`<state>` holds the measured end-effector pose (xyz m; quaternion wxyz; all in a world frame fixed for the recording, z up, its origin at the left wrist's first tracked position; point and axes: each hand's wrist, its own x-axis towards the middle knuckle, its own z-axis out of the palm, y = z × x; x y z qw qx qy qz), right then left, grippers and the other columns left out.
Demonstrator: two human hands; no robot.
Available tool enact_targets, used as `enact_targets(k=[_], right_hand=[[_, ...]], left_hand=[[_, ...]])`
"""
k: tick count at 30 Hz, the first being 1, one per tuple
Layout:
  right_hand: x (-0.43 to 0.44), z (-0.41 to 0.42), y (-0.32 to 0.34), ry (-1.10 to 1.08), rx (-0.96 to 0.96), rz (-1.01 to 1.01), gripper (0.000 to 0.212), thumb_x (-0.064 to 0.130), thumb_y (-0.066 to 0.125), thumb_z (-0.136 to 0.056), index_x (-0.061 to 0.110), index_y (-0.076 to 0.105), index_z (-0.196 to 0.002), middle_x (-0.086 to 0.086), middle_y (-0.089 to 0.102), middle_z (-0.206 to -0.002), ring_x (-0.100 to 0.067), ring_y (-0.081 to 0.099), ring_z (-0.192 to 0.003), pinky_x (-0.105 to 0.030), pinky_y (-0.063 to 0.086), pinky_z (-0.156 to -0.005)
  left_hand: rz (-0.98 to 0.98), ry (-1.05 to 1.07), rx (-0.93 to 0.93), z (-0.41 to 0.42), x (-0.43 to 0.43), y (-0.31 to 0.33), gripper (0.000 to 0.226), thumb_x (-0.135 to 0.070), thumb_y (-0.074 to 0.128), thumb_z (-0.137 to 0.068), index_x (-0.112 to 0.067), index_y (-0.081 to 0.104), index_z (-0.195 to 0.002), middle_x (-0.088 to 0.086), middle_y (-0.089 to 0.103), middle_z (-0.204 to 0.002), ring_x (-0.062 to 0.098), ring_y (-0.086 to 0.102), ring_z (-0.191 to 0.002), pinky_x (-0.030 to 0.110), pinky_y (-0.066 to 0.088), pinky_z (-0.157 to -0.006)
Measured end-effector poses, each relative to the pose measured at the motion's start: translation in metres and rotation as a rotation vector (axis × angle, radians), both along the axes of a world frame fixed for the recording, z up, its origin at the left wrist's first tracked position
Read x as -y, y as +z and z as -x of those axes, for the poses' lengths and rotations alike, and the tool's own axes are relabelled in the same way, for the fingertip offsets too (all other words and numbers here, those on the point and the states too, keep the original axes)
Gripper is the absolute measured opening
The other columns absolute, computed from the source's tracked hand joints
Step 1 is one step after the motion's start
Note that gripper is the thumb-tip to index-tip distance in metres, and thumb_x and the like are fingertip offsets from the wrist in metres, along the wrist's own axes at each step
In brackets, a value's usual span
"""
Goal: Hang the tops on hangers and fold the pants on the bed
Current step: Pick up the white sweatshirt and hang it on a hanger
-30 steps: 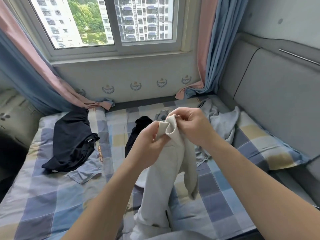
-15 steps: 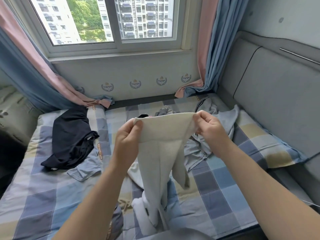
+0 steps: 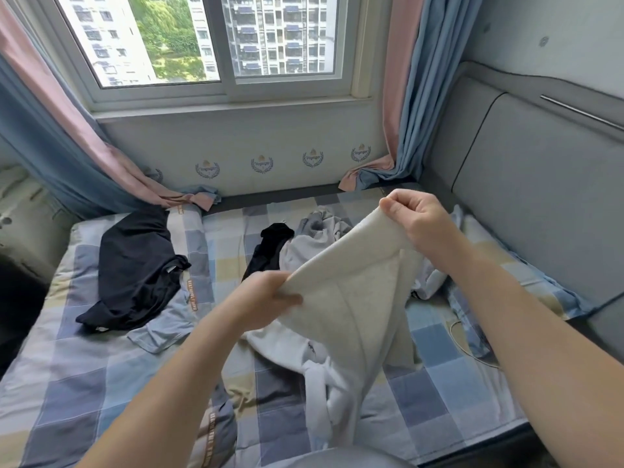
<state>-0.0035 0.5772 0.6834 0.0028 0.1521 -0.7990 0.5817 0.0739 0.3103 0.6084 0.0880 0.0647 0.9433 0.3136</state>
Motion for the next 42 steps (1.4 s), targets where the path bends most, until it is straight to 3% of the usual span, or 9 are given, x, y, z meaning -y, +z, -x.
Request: enact_targets(k=[3,7,11,14,21,30,34,38,42], right_hand=[[0.000,0.001,0.006,0.122,0.038,-0.208,0.021,0.034,0.068,-0.094,0.016,0.062,-0.086,0.001,0.053,-0.068,-0.010,0.045,-0.053,-0.023,0.037,-0.051],[0.016,-0.008,0.008,0.383,0.210,-0.331,0.041,0.046,0.076,-0.080,0.031,0.062,-0.116,0.009,0.068,-0.102,-0.005,0.067,-0.083,-0.018,0.053,-0.069],[0.033,-0.006,0.007,0.332,0.127,-0.310,0.019,0.017,0.069,-0.091,0.010,0.056,-0.079,0.008,0.051,-0.065,-0.005,0.045,-0.057,-0.027,0.037,-0.059],[0.037,0.016,0.053,0.173,-0.042,-0.153,0.017,0.002,0.060,-0.095,0.013,0.067,-0.085,0.015,0.055,-0.059,-0.001,0.047,-0.051,-0.020,0.039,-0.054],[0.061,0.059,0.205,0.012,-0.368,-0.080,0.028,-0.002,0.052,-0.094,0.016,0.072,-0.102,-0.010,0.070,-0.092,-0.015,0.063,-0.079,-0.020,0.050,-0.065],[0.045,0.088,0.315,-0.128,-0.591,-0.162,0.025,0.004,0.044,-0.093,0.008,0.068,-0.099,-0.004,0.059,-0.075,-0.013,0.053,-0.065,-0.026,0.040,-0.057],[0.022,0.105,0.311,-0.185,-0.583,-0.289,0.021,0.004,0.046,-0.094,0.010,0.066,-0.093,-0.005,0.056,-0.071,-0.010,0.051,-0.059,-0.019,0.036,-0.047],[0.003,0.115,0.277,-0.109,-0.343,-0.623,0.018,0.021,0.061,-0.095,0.018,0.059,-0.112,-0.001,0.064,-0.101,-0.018,0.063,-0.089,-0.027,0.048,-0.066],[0.026,0.088,0.215,0.341,-0.040,-0.625,0.082,0.029,0.083,-0.075,0.045,0.038,-0.142,0.009,0.056,-0.133,-0.014,0.058,-0.119,-0.038,0.050,-0.101]], left_hand=[[-0.167,0.041,-0.334,0.004,-0.012,0.018,0.023,-0.013,0.065,-0.092,-0.030,0.058,-0.077,-0.009,0.057,-0.069,0.011,0.054,-0.062,0.028,0.046,-0.052],[-0.265,0.013,-0.499,0.016,-0.038,0.065,0.015,-0.010,0.062,-0.081,-0.023,0.057,-0.075,-0.014,0.055,-0.063,0.005,0.046,-0.057,0.020,0.036,-0.050],[-0.327,0.088,-0.589,0.038,-0.028,0.119,0.009,-0.015,0.059,-0.075,-0.023,0.057,-0.075,-0.001,0.050,-0.063,0.009,0.036,-0.055,0.022,0.031,-0.048],[-0.309,0.115,-0.638,0.060,-0.014,0.164,0.011,-0.027,0.068,-0.075,-0.020,0.060,-0.073,0.002,0.052,-0.061,0.009,0.037,-0.053,0.022,0.031,-0.047],[-0.413,0.107,-0.619,0.107,-0.001,0.253,0.029,-0.029,0.079,-0.085,-0.003,0.065,-0.088,-0.003,0.056,-0.069,0.005,0.050,-0.057,0.012,0.038,-0.051],[0.028,0.039,-0.183,0.128,0.038,0.240,0.016,-0.035,0.077,-0.074,-0.050,0.071,-0.073,-0.021,0.071,-0.073,-0.003,0.066,-0.065,0.026,0.052,-0.068],[-0.270,0.243,-0.383,0.132,0.049,0.243,0.015,-0.025,0.070,-0.090,-0.015,0.072,-0.080,-0.009,0.062,-0.060,0.012,0.056,-0.057,0.024,0.043,-0.056],[-0.579,0.229,-0.508,0.121,0.030,0.269,0.033,-0.018,0.069,-0.092,0.012,0.061,-0.085,0.009,0.053,-0.070,0.019,0.049,-0.066,0.031,0.037,-0.061],[-0.361,0.027,-0.594,0.108,-0.010,0.289,0.023,-0.019,0.078,-0.082,-0.002,0.064,-0.074,0.000,0.053,-0.063,0.009,0.046,-0.057,0.021,0.035,-0.053]])
